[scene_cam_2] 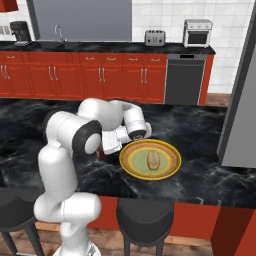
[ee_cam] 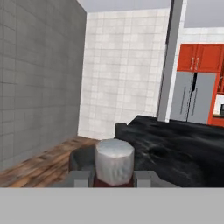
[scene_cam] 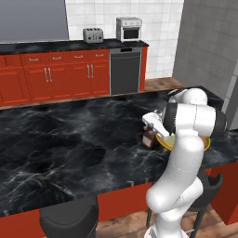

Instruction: Move the hot dog bun to the plate on the dining table and place the condiment next to that plate. Then navigate to the fridge and take the sausage and place it on the plate as well.

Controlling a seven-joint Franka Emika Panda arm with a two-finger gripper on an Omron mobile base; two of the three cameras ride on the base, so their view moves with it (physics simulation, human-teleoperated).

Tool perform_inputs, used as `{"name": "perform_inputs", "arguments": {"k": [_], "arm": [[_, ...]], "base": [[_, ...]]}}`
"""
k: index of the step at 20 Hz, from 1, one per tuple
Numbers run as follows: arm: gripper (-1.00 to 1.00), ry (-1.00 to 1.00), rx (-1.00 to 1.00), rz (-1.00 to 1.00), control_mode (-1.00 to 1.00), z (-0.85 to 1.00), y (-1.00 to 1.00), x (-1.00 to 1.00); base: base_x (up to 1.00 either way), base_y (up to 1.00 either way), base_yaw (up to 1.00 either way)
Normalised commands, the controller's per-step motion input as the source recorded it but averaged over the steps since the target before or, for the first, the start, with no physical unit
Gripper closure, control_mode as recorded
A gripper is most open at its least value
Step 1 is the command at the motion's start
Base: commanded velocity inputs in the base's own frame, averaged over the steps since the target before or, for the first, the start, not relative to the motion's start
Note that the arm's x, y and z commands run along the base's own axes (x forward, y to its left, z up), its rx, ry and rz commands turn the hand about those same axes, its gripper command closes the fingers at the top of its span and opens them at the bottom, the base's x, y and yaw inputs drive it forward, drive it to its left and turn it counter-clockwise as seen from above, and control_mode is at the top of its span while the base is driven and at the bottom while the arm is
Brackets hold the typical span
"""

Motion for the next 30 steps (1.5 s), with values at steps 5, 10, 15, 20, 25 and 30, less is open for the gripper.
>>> {"name": "perform_inputs", "arguments": {"k": [5,10,15,20,25,30], "arm": [[1.00,0.00,-0.02,0.00,-1.00,-0.14,0.18,0.04],[1.00,0.00,-0.05,0.00,-1.00,-0.17,0.16,0.03],[1.00,0.00,-0.11,0.00,-1.00,-0.13,0.12,0.00],[1.00,0.00,-0.08,0.00,-1.00,-0.16,0.05,0.00],[1.00,0.00,-0.02,0.00,-1.00,-0.18,0.00,0.00],[1.00,0.00,0.00,0.00,-1.00,-0.23,0.00,0.08]], "base": [[0.00,0.00,0.00],[0.00,0.00,0.00],[0.00,0.00,0.00],[0.00,0.00,0.00],[0.00,0.00,0.00],[0.00,0.00,0.00]]}}
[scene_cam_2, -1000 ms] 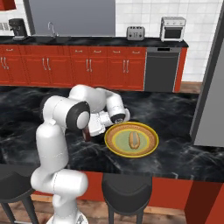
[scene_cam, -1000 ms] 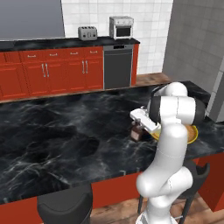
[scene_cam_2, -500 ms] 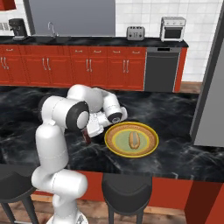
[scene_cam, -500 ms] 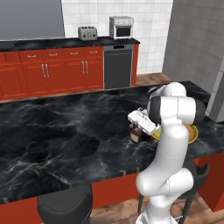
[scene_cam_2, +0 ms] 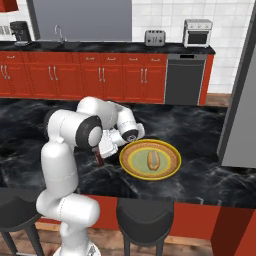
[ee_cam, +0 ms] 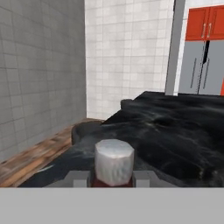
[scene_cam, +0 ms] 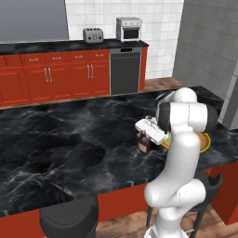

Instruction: Move the hot dog bun to the plate on the dining table and place the condiment next to that plate. Then navigate to the fridge and take the sausage and place it on the plate as well.

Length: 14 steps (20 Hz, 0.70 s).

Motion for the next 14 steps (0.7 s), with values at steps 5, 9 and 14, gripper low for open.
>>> {"name": "perform_inputs", "arguments": {"k": [5,9,14], "arm": [[1.00,0.00,0.00,0.00,-1.00,-0.20,0.00,0.11],[1.00,0.00,0.00,0.01,-1.00,-0.27,0.00,0.13],[1.00,-0.05,0.00,0.03,-1.00,-0.34,-0.02,0.03]], "base": [[0.00,0.00,0.00],[0.00,0.00,0.00],[0.00,0.00,0.00]]}}
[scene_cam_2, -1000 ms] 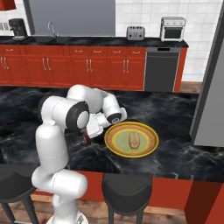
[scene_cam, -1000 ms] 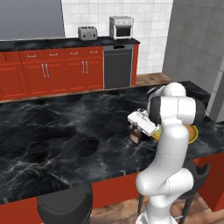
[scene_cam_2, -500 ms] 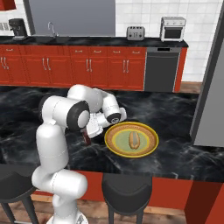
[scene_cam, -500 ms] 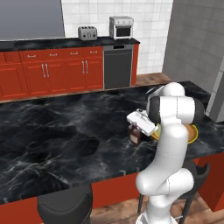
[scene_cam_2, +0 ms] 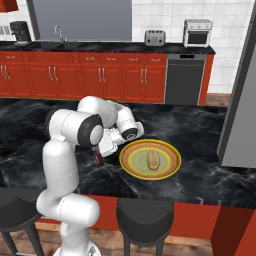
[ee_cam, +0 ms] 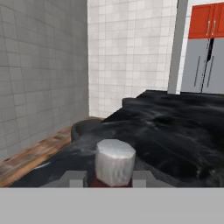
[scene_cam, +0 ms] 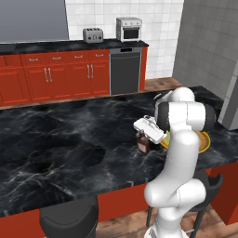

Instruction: Move the hot dog bun to the plate on the dining table and place the condiment next to that plate. Then navigate to the fridge and take the sausage and place it on the plate as well.

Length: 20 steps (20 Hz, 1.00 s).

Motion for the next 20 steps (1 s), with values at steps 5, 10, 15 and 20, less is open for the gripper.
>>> {"name": "perform_inputs", "arguments": {"k": [5,10,15,20], "arm": [[-1.00,-0.04,0.00,0.02,-1.00,-0.32,-0.01,0.00],[-1.00,-0.04,0.00,0.01,-1.00,-0.19,-0.10,0.00],[-1.00,-0.04,0.00,0.01,-1.00,-0.10,-0.16,-0.01],[-1.00,-0.01,0.00,0.00,-1.00,0.02,-0.05,-0.02]], "base": [[0.00,0.00,0.00],[0.00,0.00,0.00],[0.00,0.00,0.00],[0.00,0.00,0.00]]}}
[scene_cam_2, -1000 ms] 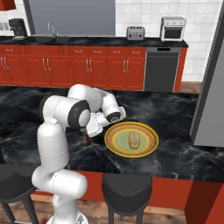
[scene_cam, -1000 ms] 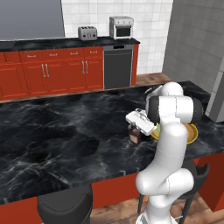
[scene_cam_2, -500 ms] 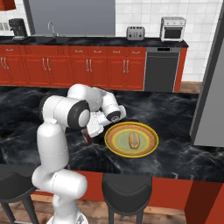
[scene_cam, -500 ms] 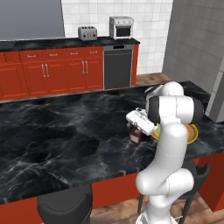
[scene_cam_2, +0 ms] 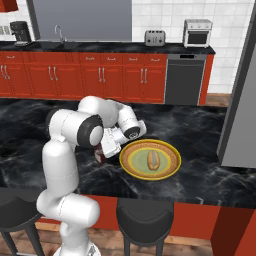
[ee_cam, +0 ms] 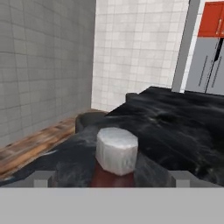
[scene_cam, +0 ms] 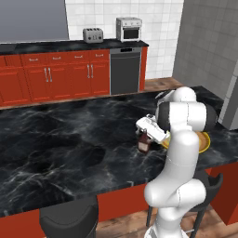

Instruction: Move the hot dog bun to the plate on the dining table and place the condiment next to that plate. Then navigate to the fridge and take the sausage and place it on the plate as well.

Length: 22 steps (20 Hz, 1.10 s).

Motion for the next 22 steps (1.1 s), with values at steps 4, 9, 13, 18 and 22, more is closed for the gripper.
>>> {"name": "perform_inputs", "arguments": {"k": [4,9,13,18,22], "arm": [[-1.00,0.00,0.00,0.00,-1.00,0.20,0.00,-0.04],[-1.00,0.00,0.00,0.00,-1.00,0.42,0.00,-0.09],[-1.00,-0.04,0.00,0.00,-1.00,0.53,0.00,-0.19],[-1.00,-0.13,0.00,0.00,-1.00,0.67,0.01,-0.37],[-1.00,-0.10,0.00,0.00,-1.00,0.77,0.10,-0.47]], "base": [[0.00,0.00,0.00],[0.00,0.00,0.00],[0.00,0.00,0.00],[0.00,0.00,0.00],[0.00,0.00,0.00]]}}
